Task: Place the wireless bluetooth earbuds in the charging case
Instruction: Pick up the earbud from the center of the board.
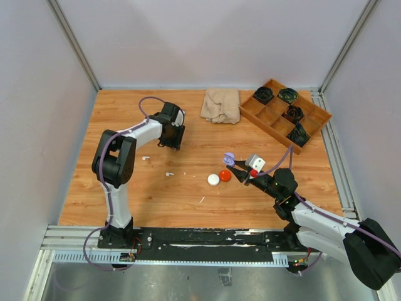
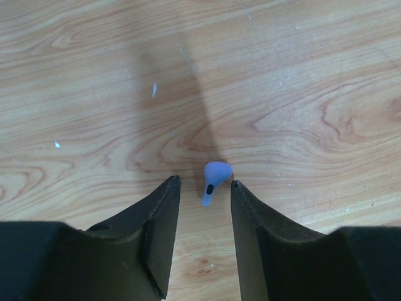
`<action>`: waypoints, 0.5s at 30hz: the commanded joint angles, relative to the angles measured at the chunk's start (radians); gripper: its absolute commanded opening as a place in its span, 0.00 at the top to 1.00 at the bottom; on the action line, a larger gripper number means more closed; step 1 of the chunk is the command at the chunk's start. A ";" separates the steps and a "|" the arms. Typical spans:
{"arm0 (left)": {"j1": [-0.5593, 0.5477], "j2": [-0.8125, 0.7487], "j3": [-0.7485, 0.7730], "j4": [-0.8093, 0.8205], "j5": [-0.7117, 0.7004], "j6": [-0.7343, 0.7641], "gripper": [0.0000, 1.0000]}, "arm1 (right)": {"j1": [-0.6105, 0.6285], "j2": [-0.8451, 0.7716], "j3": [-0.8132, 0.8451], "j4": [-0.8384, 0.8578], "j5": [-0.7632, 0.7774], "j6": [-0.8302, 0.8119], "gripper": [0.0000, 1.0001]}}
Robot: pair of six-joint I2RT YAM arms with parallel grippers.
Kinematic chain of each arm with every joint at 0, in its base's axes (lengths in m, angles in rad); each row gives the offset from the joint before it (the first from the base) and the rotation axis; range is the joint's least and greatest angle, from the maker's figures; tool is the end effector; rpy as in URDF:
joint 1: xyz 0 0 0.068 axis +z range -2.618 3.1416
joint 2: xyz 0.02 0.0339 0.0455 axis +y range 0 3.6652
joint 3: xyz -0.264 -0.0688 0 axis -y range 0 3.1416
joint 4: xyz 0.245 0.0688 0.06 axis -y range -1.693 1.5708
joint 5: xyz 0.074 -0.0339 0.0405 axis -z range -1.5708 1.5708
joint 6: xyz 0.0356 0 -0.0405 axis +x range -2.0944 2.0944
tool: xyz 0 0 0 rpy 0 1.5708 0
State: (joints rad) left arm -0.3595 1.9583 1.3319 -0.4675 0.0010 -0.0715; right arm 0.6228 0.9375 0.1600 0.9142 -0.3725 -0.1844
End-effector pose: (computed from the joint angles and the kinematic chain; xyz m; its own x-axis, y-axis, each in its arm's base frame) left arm 0.3779 -0.1421 0.1655 -0.8547 0.2449 -0.4578 0.2919 0.9558 -0.0337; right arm 0.1440 0.1194 0.2118 0.2621 -0.0220 -0.9648 -0.8017 0.5515 -0.2304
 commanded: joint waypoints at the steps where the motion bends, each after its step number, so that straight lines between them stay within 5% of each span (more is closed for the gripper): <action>1: -0.009 0.046 0.036 -0.054 -0.046 -0.016 0.56 | 0.028 -0.003 0.030 0.016 -0.006 -0.019 0.99; 15: -0.042 0.104 0.114 -0.092 -0.058 -0.023 0.57 | 0.028 -0.005 0.036 0.000 -0.005 -0.021 0.99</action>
State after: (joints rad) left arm -0.3901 2.0247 1.4326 -0.5312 -0.0578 -0.0795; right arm 0.6228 0.9382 0.1692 0.9058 -0.3729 -0.1848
